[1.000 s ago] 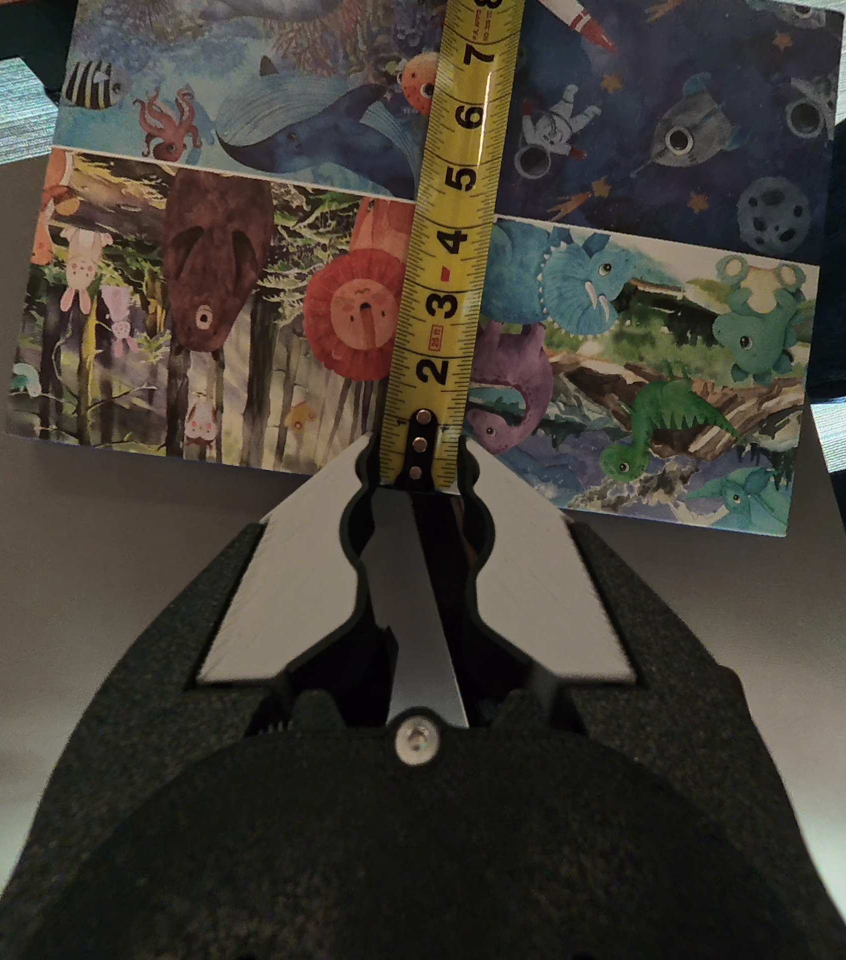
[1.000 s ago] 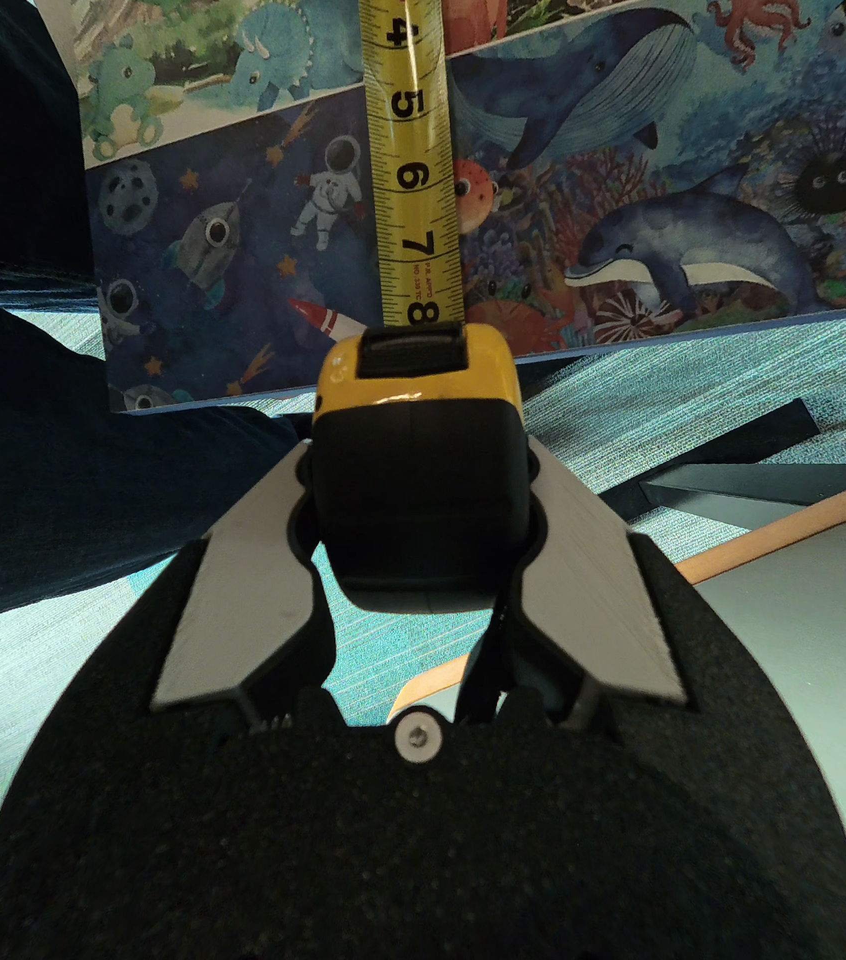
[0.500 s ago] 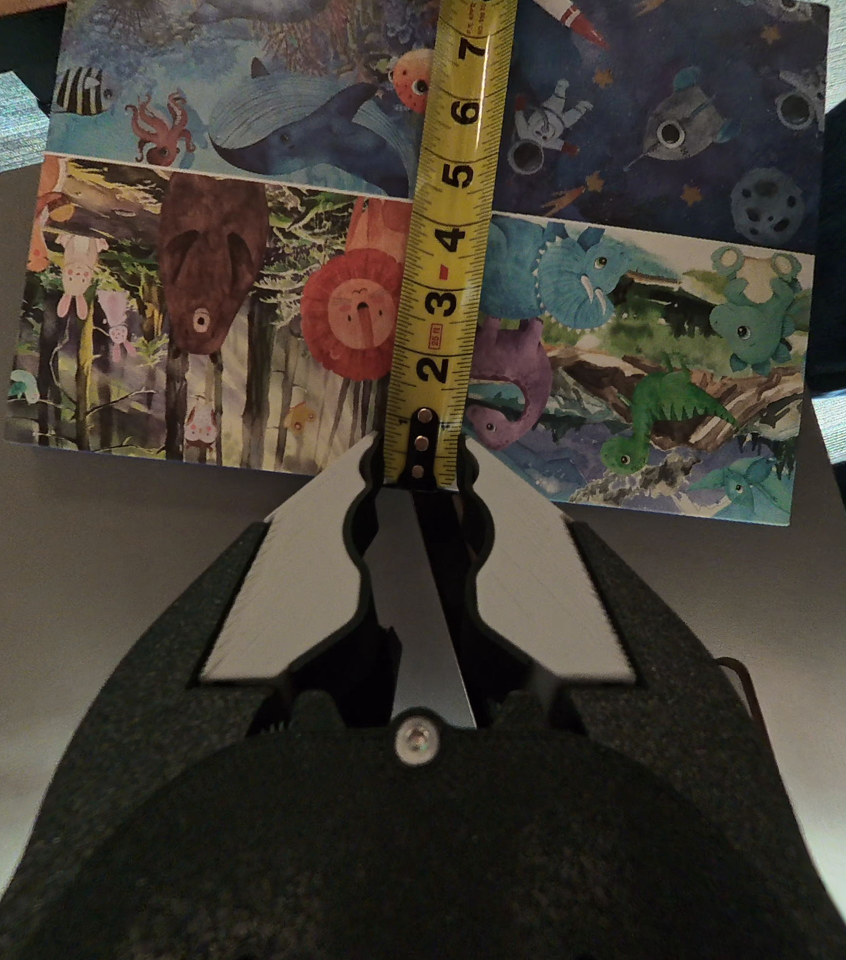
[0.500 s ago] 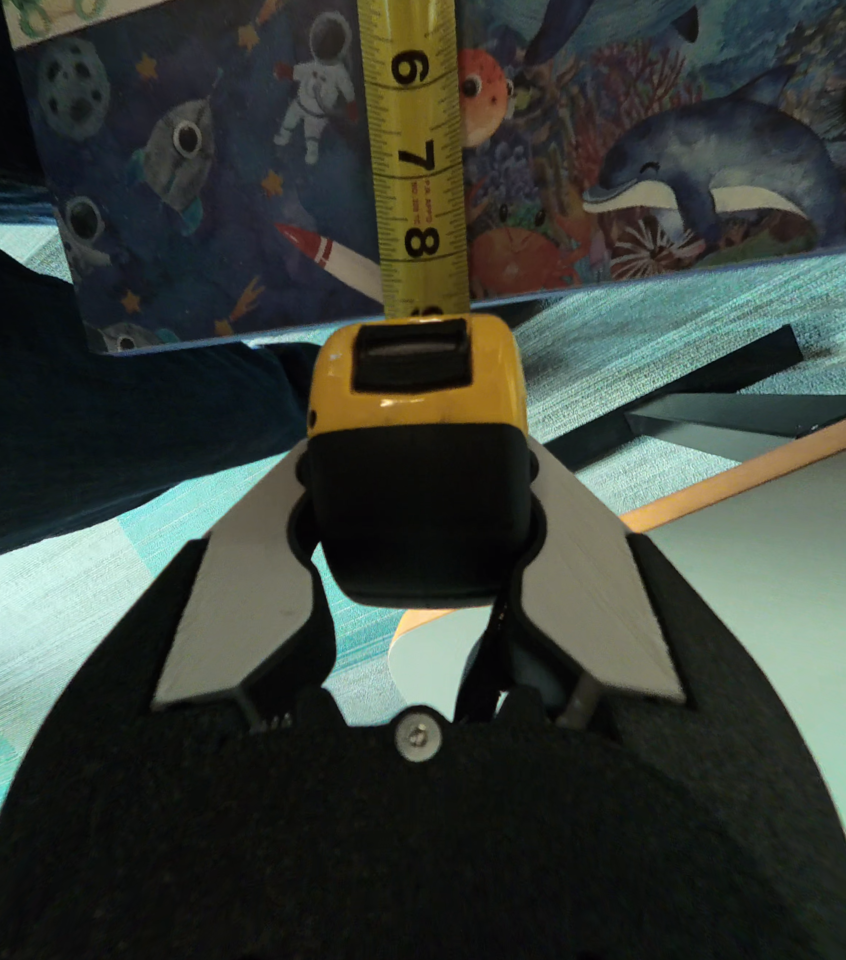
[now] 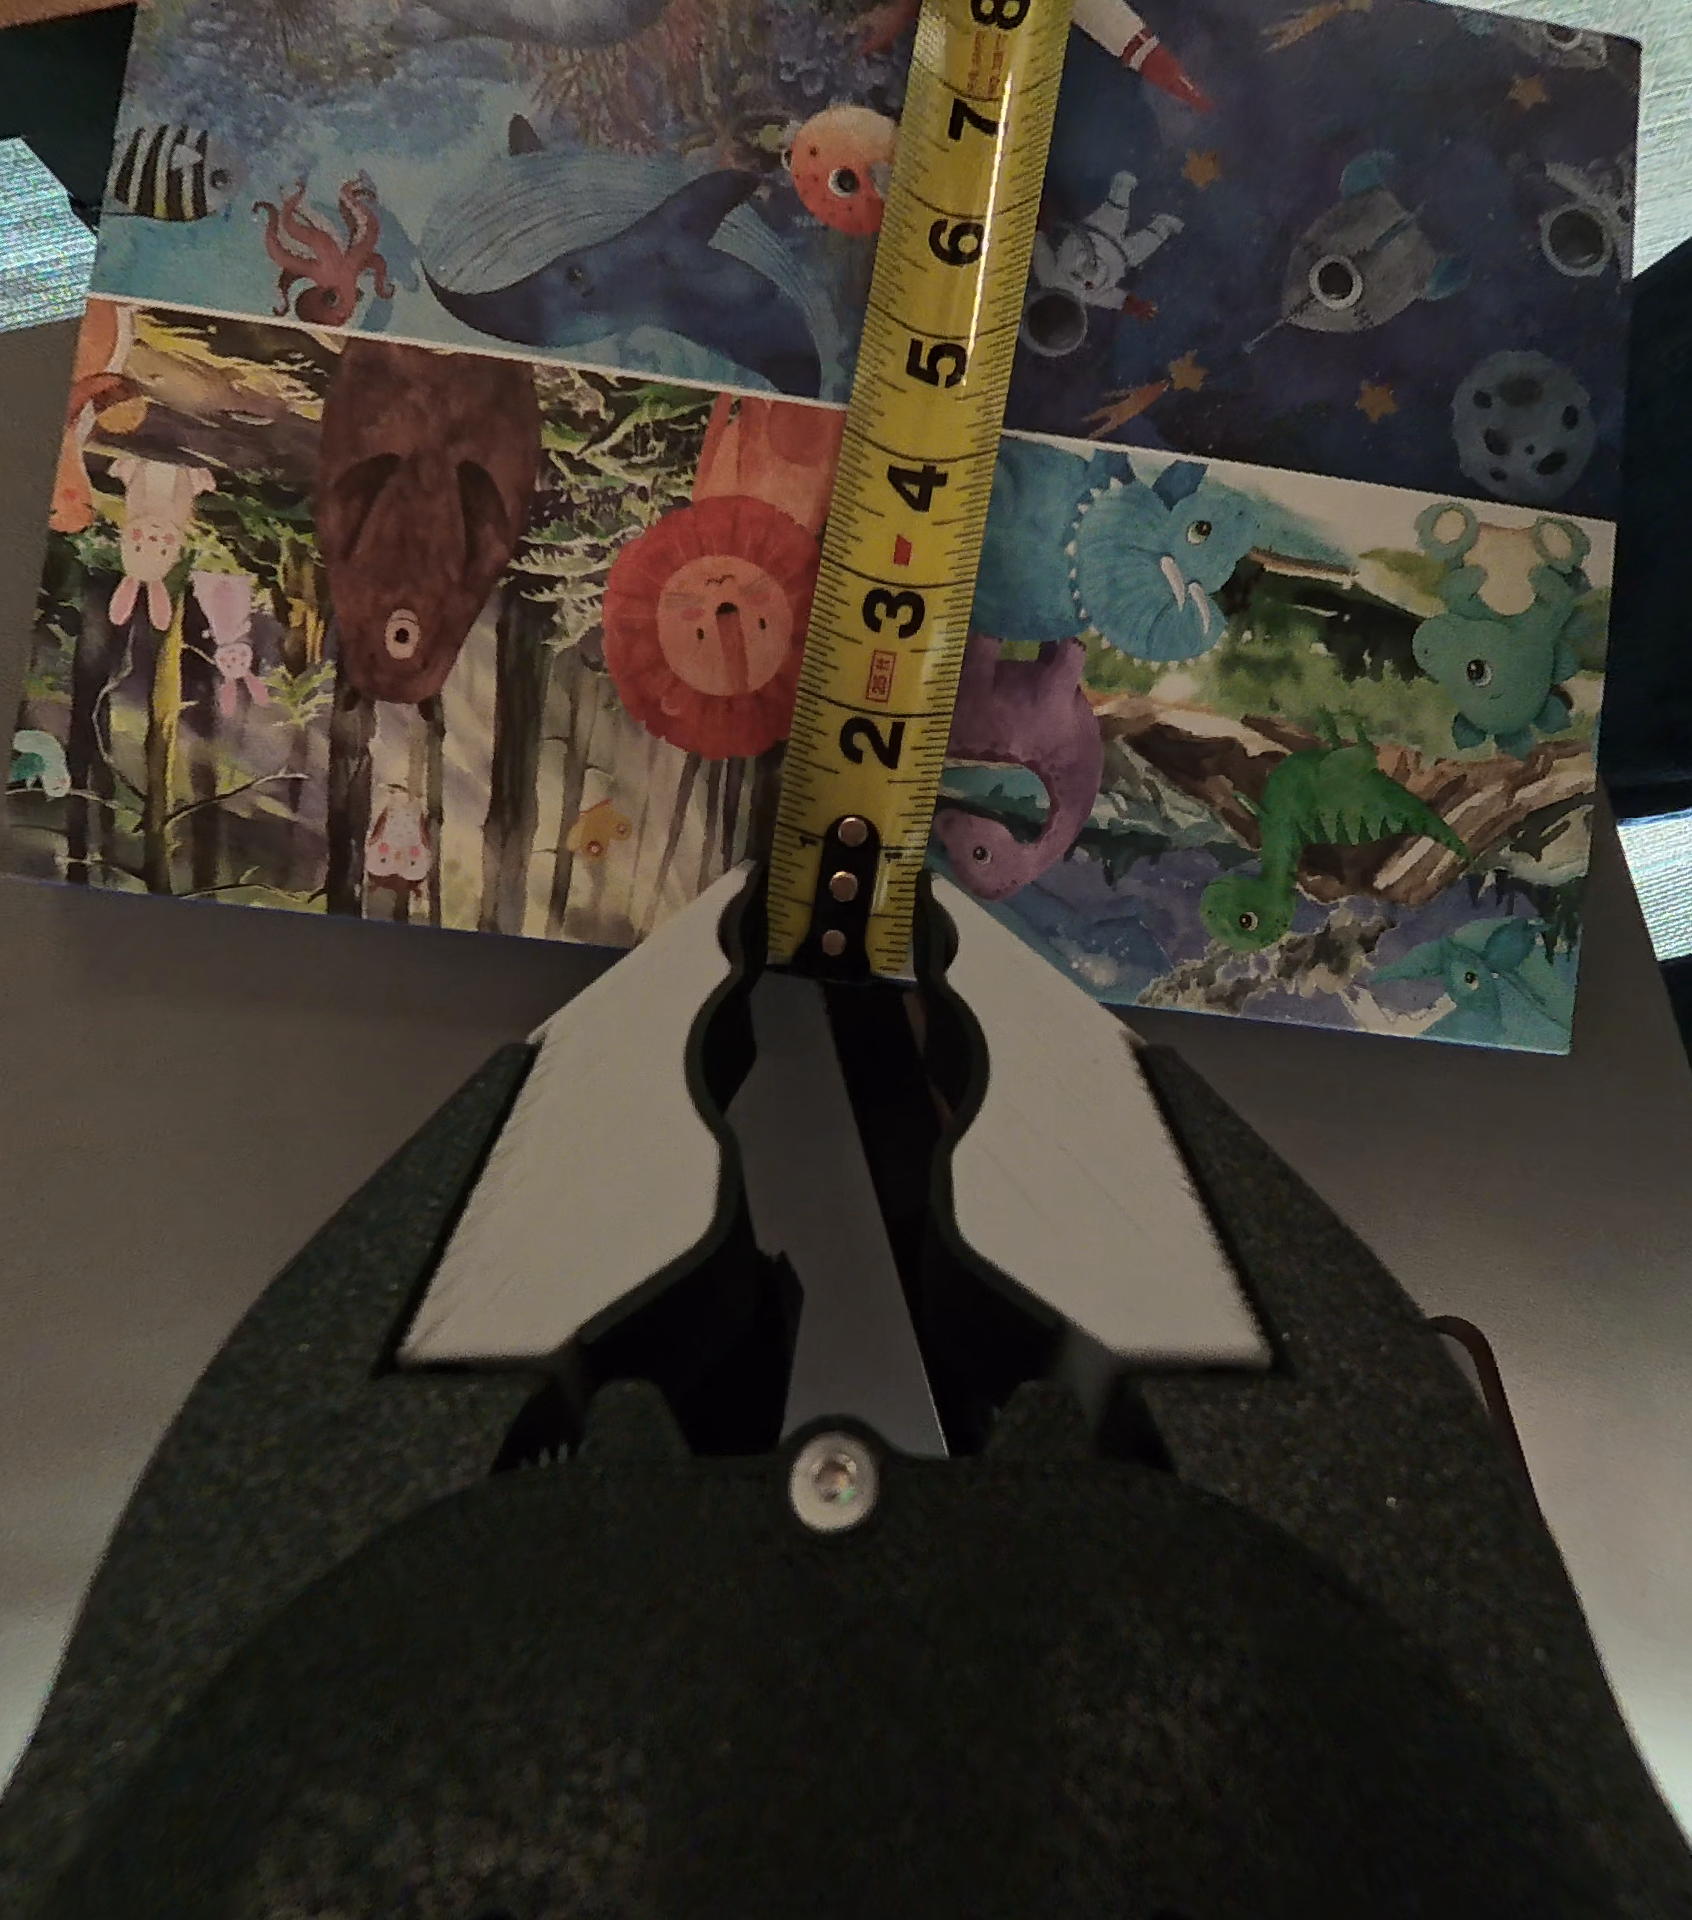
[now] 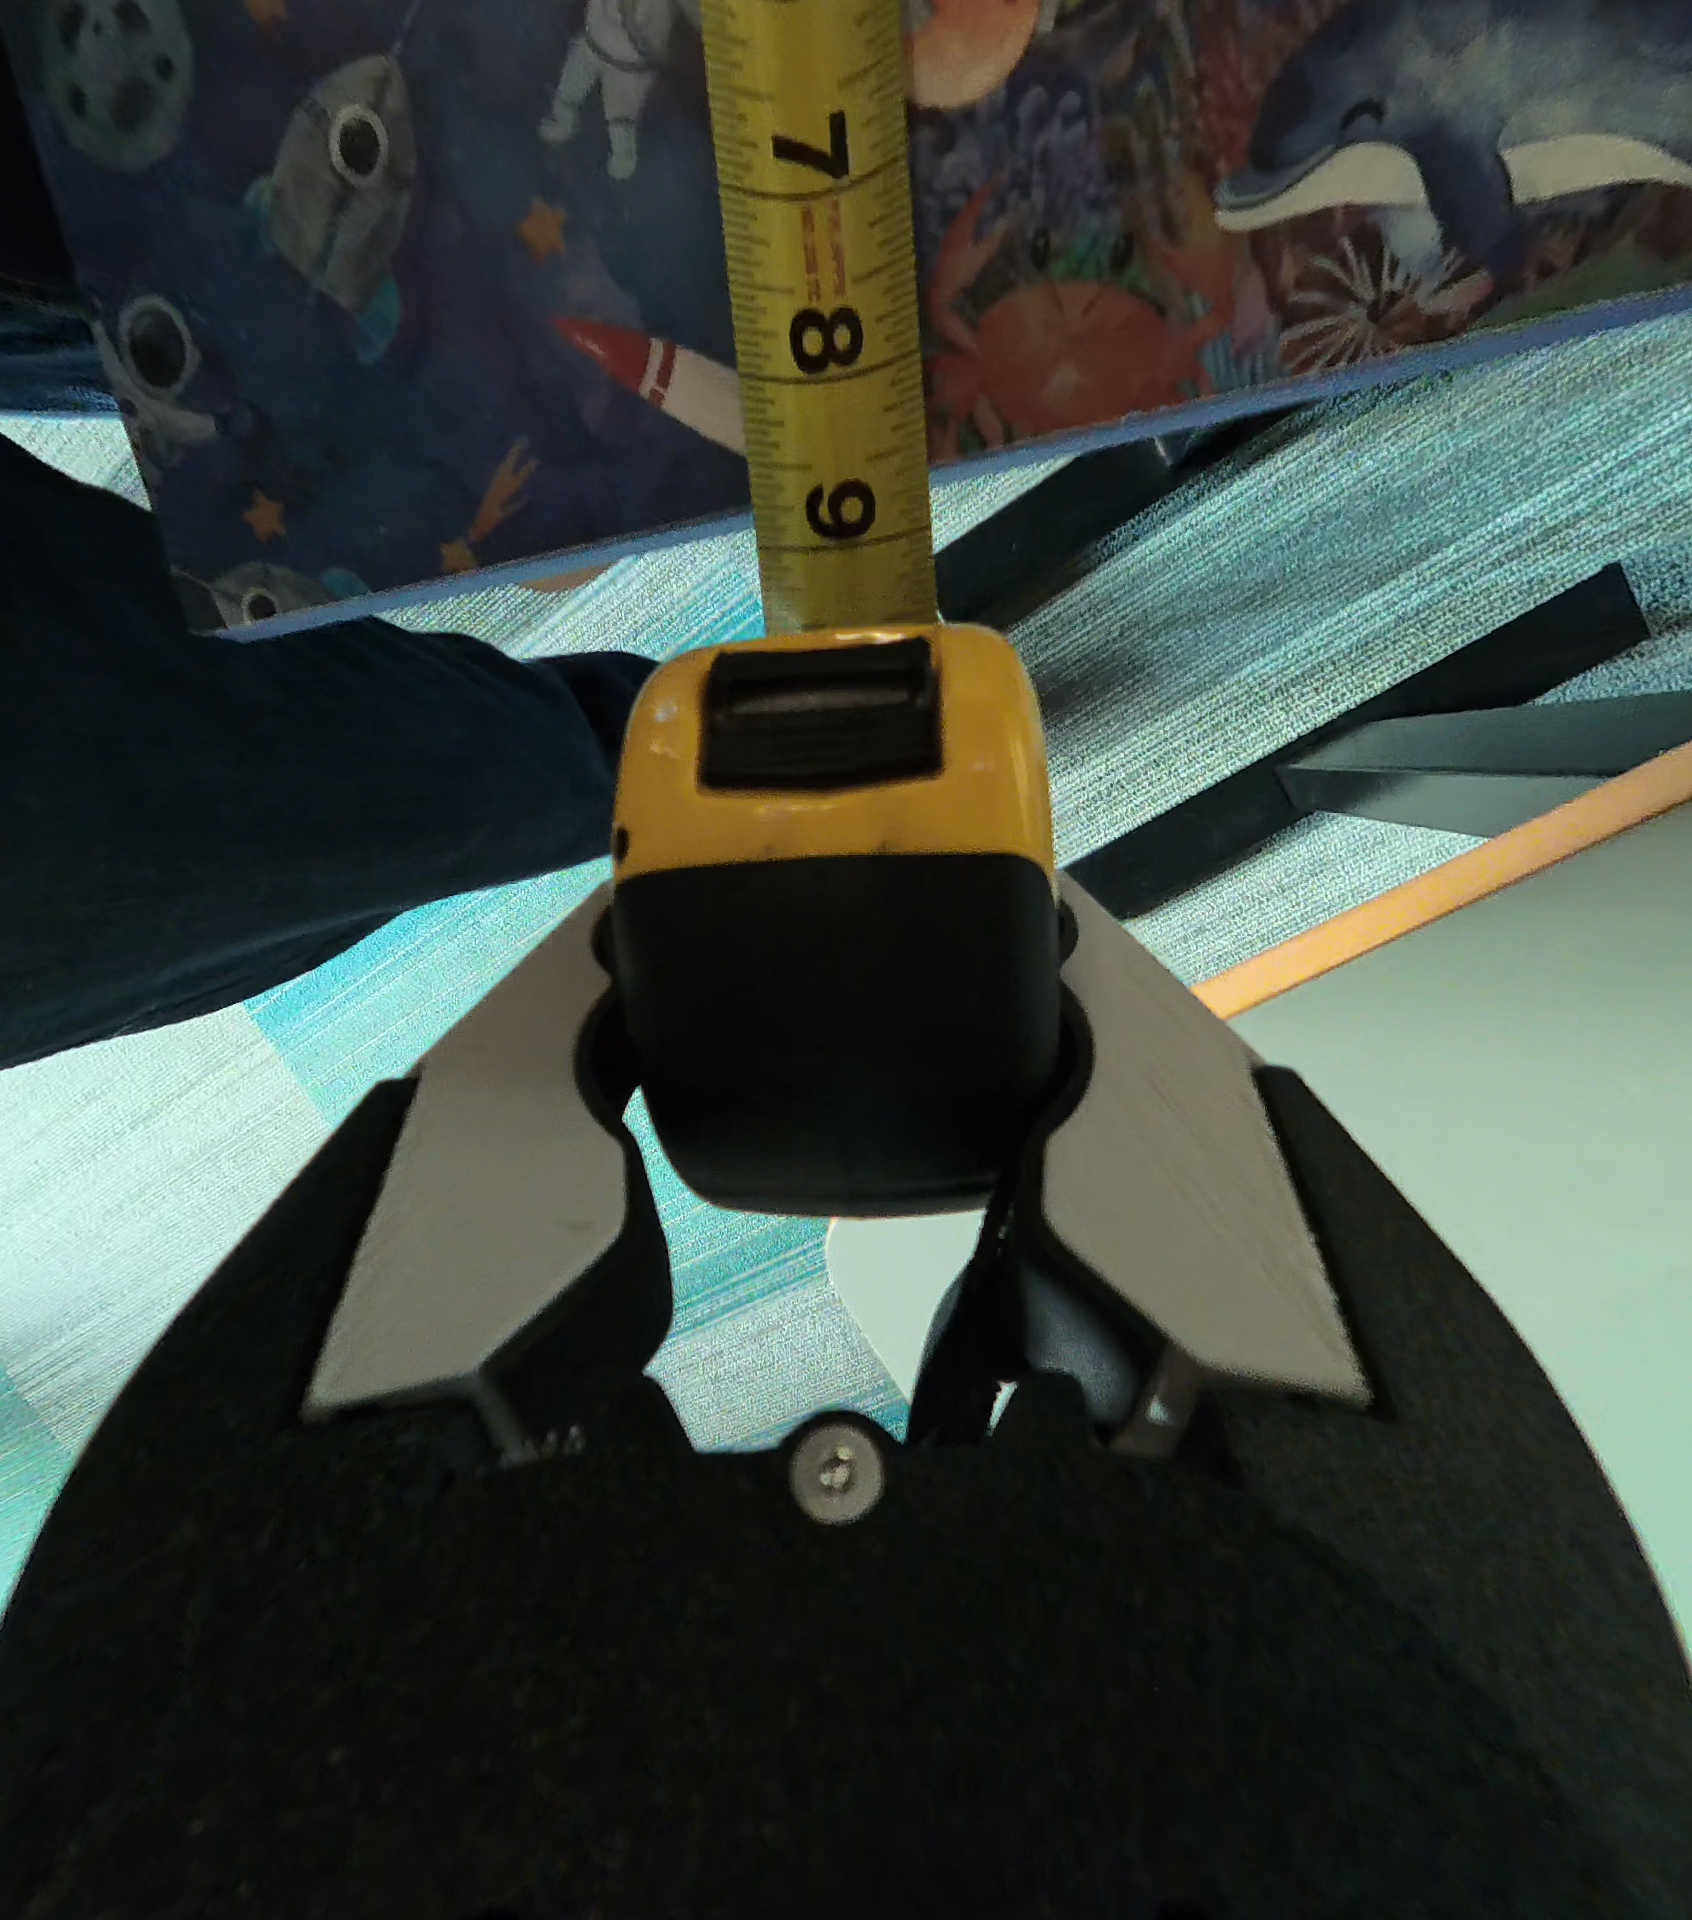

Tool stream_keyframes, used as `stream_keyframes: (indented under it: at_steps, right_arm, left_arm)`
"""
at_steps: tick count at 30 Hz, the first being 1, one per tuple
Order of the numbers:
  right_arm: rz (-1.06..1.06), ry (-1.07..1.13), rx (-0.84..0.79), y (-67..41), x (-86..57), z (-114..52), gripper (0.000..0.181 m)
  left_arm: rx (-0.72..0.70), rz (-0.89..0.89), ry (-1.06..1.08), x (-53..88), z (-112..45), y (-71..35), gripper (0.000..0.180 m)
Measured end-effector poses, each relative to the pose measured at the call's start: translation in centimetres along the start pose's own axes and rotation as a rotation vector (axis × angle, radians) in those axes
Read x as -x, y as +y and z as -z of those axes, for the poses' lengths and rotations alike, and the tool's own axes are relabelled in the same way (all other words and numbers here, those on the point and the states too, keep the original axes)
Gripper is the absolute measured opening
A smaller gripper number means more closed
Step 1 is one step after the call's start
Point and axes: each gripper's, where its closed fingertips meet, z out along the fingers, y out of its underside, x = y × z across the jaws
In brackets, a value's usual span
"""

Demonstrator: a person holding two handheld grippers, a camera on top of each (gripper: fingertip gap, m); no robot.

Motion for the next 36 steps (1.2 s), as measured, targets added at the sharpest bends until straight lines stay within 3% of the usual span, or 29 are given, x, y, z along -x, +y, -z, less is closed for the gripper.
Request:
stream_keyframes:
  at_steps: [9,16,36]
  right_arm:
    - [-0.037,-0.004,-0.053,-0.5,0.6,1.7,0.075]
    - [0.011,-0.016,-0.166,-7.1,0.6,0.8,0.074]
    - [0.061,-0.071,-0.256,-22.3,3.7,-7.2,0.075]
  left_arm:
    - [-0.029,0.005,0.005,0.0,-0.1,-0.2,0.028]
    - [-0.038,0.006,0.018,-0.2,0.1,0.0,0.029]
    - [-0.086,0.079,0.002,-1.3,-0.1,-0.4,0.031]
